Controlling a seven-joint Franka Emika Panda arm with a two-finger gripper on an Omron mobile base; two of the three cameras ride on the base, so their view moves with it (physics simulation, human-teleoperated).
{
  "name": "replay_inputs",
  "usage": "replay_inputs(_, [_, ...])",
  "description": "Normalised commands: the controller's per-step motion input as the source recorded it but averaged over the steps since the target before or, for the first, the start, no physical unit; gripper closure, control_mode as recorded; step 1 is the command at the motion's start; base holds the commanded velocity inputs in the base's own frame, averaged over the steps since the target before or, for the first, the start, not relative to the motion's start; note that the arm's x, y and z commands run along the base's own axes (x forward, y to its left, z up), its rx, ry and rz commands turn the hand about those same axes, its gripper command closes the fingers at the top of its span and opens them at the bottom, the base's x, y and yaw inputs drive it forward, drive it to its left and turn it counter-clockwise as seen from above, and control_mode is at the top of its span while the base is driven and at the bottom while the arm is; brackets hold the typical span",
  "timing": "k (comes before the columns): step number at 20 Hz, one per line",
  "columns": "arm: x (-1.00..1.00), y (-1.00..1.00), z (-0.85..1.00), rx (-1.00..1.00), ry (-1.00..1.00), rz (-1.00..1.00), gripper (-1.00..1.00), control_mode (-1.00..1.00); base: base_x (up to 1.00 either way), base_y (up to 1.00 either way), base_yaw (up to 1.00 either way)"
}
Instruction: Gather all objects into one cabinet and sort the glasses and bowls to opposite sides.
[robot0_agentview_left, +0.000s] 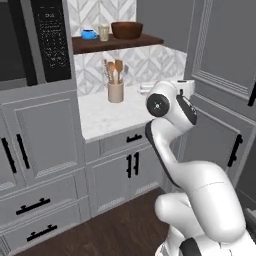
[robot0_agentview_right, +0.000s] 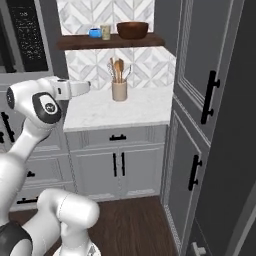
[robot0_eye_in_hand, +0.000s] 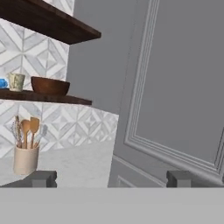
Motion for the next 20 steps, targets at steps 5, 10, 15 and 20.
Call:
replay_inputs(5, [0.00,0.00,0.00,0.00,0.00,0.00,-1.00,1.00,-0.03,0.53,-0.64])
replay_inputs(10, [0.00,0.00,0.00,0.00,0.00,0.00,-1.00,1.00,-0.09,0.40,-0.80])
replay_inputs(15, [0.00,0.00,0.00,0.00,0.00,0.00,-1.00,1.00,-0.09,0.57,-0.08])
replay_inputs(20, [0.00,0.00,0.00,0.00,0.00,0.00,-1.00,1.00,-1.00,0.79,-0.07])
